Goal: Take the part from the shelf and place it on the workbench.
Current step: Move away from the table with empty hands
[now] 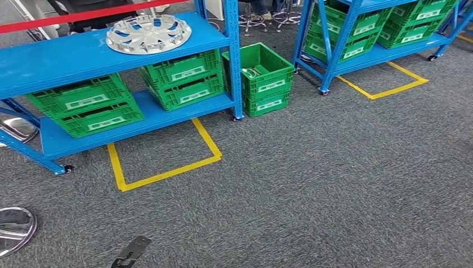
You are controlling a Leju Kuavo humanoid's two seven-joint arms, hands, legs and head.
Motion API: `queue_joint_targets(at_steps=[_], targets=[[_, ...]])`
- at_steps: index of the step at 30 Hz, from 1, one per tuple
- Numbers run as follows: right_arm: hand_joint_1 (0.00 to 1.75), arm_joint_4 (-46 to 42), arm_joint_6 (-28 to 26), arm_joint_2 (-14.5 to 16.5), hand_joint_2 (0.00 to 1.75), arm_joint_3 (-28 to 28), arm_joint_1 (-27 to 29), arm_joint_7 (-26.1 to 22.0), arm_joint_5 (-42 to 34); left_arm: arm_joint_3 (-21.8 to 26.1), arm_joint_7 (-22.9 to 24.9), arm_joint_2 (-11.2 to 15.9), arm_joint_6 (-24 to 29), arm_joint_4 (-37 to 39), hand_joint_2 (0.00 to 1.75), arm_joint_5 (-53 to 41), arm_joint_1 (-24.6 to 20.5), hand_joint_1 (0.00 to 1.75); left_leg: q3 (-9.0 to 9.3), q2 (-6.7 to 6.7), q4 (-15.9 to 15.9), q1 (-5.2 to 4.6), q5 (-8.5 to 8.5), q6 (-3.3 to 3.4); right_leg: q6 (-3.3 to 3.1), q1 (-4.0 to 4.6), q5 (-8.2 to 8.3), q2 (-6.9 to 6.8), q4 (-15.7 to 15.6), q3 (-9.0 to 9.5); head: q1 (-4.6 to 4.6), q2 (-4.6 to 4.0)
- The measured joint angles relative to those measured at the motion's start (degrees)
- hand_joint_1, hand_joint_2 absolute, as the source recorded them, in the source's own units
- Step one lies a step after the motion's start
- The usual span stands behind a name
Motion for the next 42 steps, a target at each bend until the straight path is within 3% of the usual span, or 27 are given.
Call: queue_joint_targets(at_steps=[3, 5, 6, 8, 10, 11, 12, 14, 16, 18, 19, 21, 23, 25, 26, 28, 29, 31, 32, 34, 35, 37, 38, 40, 41, 42], targets=[[0.00, 0.0, 0.0, 0.0, 0.00, 0.0, 0.0, 0.0, 0.0, 0.0, 0.0, 0.0, 0.0, 0.0, 1.75, -0.1, 0.0, 0.00, 0.05, 0.00, -0.1, -0.09, 0.09, 0.52, 0.54, -0.08, 0.04, -0.04, -0.3, 0.14, -0.02, 0.00], [0.00, 0.0, -0.1, 0.0, 0.00, 0.0, -0.1, 0.0, 0.0, 0.0, 0.0, -0.1, 0.0, 0.0, 1.75, -0.1, -0.1, 0.00, 0.56, -0.02, -1.0, 0.22, 0.57, 0.96, 1.01, 0.01, -0.87, -0.22, 0.7, -0.26, 0.13, 0.00], [0.00, 0.0, -0.1, 0.0, 0.00, 0.0, -0.1, 0.0, 0.1, 0.0, 0.0, -0.1, 0.0, 0.0, 1.75, -0.1, -0.1, 0.00, 0.82, -0.05, -1.4, 0.44, 0.78, 1.15, 1.21, 0.06, -2.19, -0.32, 2.6, -1.09, 0.23, 0.00], [0.00, 0.0, -0.1, 0.0, 0.00, 0.0, -0.2, 0.1, 0.1, 0.0, 0.0, -0.1, 0.1, 0.0, 1.75, -0.1, -0.1, 0.00, 0.91, -0.22, -1.6, 0.62, 0.82, 1.31, 1.54, -0.07, -5.93, -0.39, 9.5, -4.14, 0.39, 0.00], [0.00, 0.0, -0.1, 0.0, 0.00, 0.0, -0.1, 0.3, 0.1, 0.0, 0.0, -0.1, 0.1, 0.0, 1.75, -0.2, 0.0, 0.00, 0.89, -0.80, -1.5, 0.71, 0.79, 1.24, 1.89, -0.23, -7.67, -0.39, 14.4, -6.24, 0.36, 0.00], [0.00, 0.0, 0.0, 0.0, 0.00, 0.0, 0.0, 0.3, 0.1, 0.0, 0.0, -0.1, 0.1, 0.1, 1.75, -0.2, 0.0, 0.00, 0.88, -1.31, -1.4, 0.84, 0.78, 1.06, 2.07, -0.34, -6.97, -0.36, 14.0, -5.86, 0.36, 0.00], [0.00, 0.0, 0.0, 0.0, 0.00, 0.0, 0.0, 0.4, 0.1, 0.0, 0.0, -0.1, 0.1, 0.1, 1.75, -0.2, 0.0, 0.00, 0.88, -1.92, -1.2, 1.05, 0.71, 0.77, 2.26, -0.51, -5.34, -0.21, 11.3, -4.30, 0.35, 0.00], [0.00, 0.0, 0.0, 0.0, 0.00, 0.0, 0.0, 0.4, 0.1, 0.0, 0.0, -0.1, 0.1, 0.1, 1.75, -0.2, -0.1, 0.00, 0.71, -3.15, -0.5, 1.37, 0.39, -0.14, 2.58, -0.97, -2.57, 1.61, 4.0, -0.12, 0.45, 0.00], [0.00, 0.0, 0.1, 0.1, 0.00, 0.0, -0.1, 0.4, 0.1, 0.0, -0.1, 0.0, 0.1, 0.1, 1.75, -0.4, -0.1, 0.00, 0.32, -4.20, 0.0, 1.40, 0.27, -1.04, 1.94, -1.15, -2.02, 3.01, 0.6, 1.88, 0.47, 0.00], [0.00, 0.0, 0.2, 0.1, 0.00, 0.0, -0.1, 0.3, 0.0, 0.0, -0.2, 0.0, 0.1, 0.1, 1.75, -0.6, 0.0, 0.00, -0.05, -5.12, -0.1, 1.52, 0.59, -1.72, 0.71, -0.95, -2.07, 2.23, 1.0, 1.80, 0.37, 0.00], [0.00, 0.0, 0.2, 0.1, 0.00, -0.1, -0.1, 0.3, 0.0, 0.0, -0.2, 0.0, 0.1, 0.1, 1.75, -0.7, 0.1, 0.00, -0.21, -4.80, 0.0, 1.56, 0.56, -1.96, 0.26, -0.89, -1.99, 1.67, 1.0, 1.74, 0.34, 0.00], [0.00, 0.0, 0.2, 0.1, 0.00, -0.1, -0.1, 0.3, 0.0, 0.0, -0.3, 0.0, 0.1, 0.1, 1.75, -0.8, 0.1, 0.00, -1.62, -2.39, 2.8, 1.39, -1.24, -2.18, -0.54, -0.81, -1.87, 0.36, 0.9, 1.73, 0.09, 0.00], [0.00, 0.0, 0.2, 0.1, 0.00, -0.1, 0.0, 0.2, 0.0, 0.0, -0.4, -0.1, 0.1, 0.1, 1.75, -0.9, -0.2, 0.00, -5.21, 0.36, 10.2, 1.14, -5.04, -2.19, -1.04, -0.52, -1.94, -1.25, 0.9, 1.65, -0.20, 0.00], [0.00, 0.0, 0.1, 0.1, 0.00, -0.1, 0.2, 0.2, 0.0, 0.0, -0.4, -0.1, 0.1, 0.2, 1.75, -1.1, -0.3, 0.00, -8.26, 1.04, 16.5, 1.11, -7.19, -2.07, -1.24, -0.26, -2.04, -2.96, 0.9, 1.60, -0.26, 0.00], [0.00, 0.0, 0.1, 0.1, 0.00, -0.2, 0.2, 0.2, 0.0, 0.1, -0.4, -0.1, 0.1, 0.2, 1.75, -1.1, -0.2, 0.00, -8.41, 1.14, 16.9, 1.10, -6.72, -1.95, -1.27, -0.20, -2.09, -3.70, 0.9, 1.64, -0.27, 0.00], [0.00, 0.0, 0.1, 0.1, 0.00, -0.2, 0.0, 0.2, 0.0, 0.1, -0.4, -0.1, 0.1, 0.2, 1.75, -1.2, -0.1, 0.00, -5.49, 2.25, 11.6, 0.94, -3.25, -1.55, -1.11, -0.16, -2.27, -5.10, 0.9, 1.89, -0.28, 0.00], [0.00, 0.0, 0.1, 0.1, 0.00, -0.2, 0.0, 0.2, 0.0, 0.1, -0.4, -0.1, 0.1, 0.2, 1.75, -1.2, -0.1, 0.00, -3.40, 4.11, 7.7, 0.65, -1.69, -1.35, -0.88, 0.00, -2.46, -5.74, 0.9, 2.05, -0.31, 0.00], [0.00, 0.0, 0.1, 0.1, 0.00, -0.2, 0.0, 0.2, 0.0, 0.1, -0.4, -0.1, 0.1, 0.2, 1.75, -1.3, -0.5, 0.00, -0.79, 6.98, 2.4, 0.13, -0.34, -0.74, -0.28, 0.46, -2.85, -6.98, 1.0, 2.37, -0.35, 0.00], [0.00, 0.0, 0.1, 0.1, 0.00, -0.2, 0.0, 0.2, 0.0, 0.1, -0.4, -0.1, 0.1, 0.2, 1.75, -1.3, -0.6, 0.00, -0.57, 7.45, 1.7, -0.08, -0.50, -0.47, 0.01, 0.69, -3.00, -7.65, 0.8, 2.57, -0.32, 0.00], [0.00, 0.0, 0.1, 0.0, 0.00, -0.2, -0.2, 0.2, 0.0, 0.1, -0.4, -0.1, 0.1, 0.2, 1.75, -1.3, -0.4, 0.00, -0.69, 5.85, 1.4, 0.01, -0.48, 0.18, 0.57, 0.71, -3.26, -8.81, 0.5, 3.09, -0.22, 0.00], [0.00, 0.0, 0.1, 0.0, 0.00, -0.2, -0.2, 0.2, 0.0, 0.1, -0.4, -0.1, 0.1, 0.2, 1.75, -1.3, -0.3, 0.00, -0.66, 5.03, 1.4, 0.14, -0.43, 0.51, 0.87, 0.56, -3.79, -7.98, 0.9, 3.11, -0.17, 0.00], [0.00, 0.0, 0.1, 0.0, 0.00, -0.2, -0.2, 0.2, 0.0, 0.1, -0.4, -0.1, 0.1, 0.2, 1.75, -1.3, -0.3, 0.00, -0.58, 3.46, 1.3, 0.44, -0.26, 1.19, 1.33, 0.28, -6.36, -4.47, 5.0, 1.47, 0.01, 0.00], [0.00, 0.0, 0.1, 0.0, 0.00, -0.2, -0.1, 0.2, 0.0, 0.1, -0.4, -0.1, 0.1, 0.2, 1.75, -1.3, -0.4, 0.00, -0.61, 2.60, 1.3, 0.43, -0.25, 1.42, 1.41, 0.23, -8.26, -2.55, 8.9, -0.34, 0.12, 0.00], [0.00, 0.0, 0.1, 0.0, 0.00, -0.2, 0.1, 0.2, 0.0, 0.2, -0.5, -0.2, 0.1, 0.2, 1.75, -1.4, -0.5, 0.00, -0.62, 0.69, 1.3, 0.36, -0.25, 1.67, 1.40, 0.30, -10.69, -1.17, 15.9, -4.15, 0.18, 0.00], [0.00, 0.0, 0.1, 0.0, 0.00, -0.2, 0.2, 0.2, 0.0, 0.2, -0.5, -0.3, 0.1, 0.2, 1.75, -1.4, -0.5, 0.00, -0.58, -0.24, 1.3, 0.33, -0.25, 1.69, 1.32, 0.33, -10.35, -1.00, 17.0, -5.05, 0.19, 0.00], [0.00, 0.0, 0.1, 0.0, 0.00, -0.2, 0.2, 0.2, 0.0, 0.2, -0.5, -0.3, 0.1, 0.2, 1.75, -1.5, -0.4, 0.00, -0.49, -1.17, 1.3, 0.32, -0.25, 1.68, 1.20, 0.32, -8.74, -0.84, 15.6, -4.75, 0.18, 0.00]])
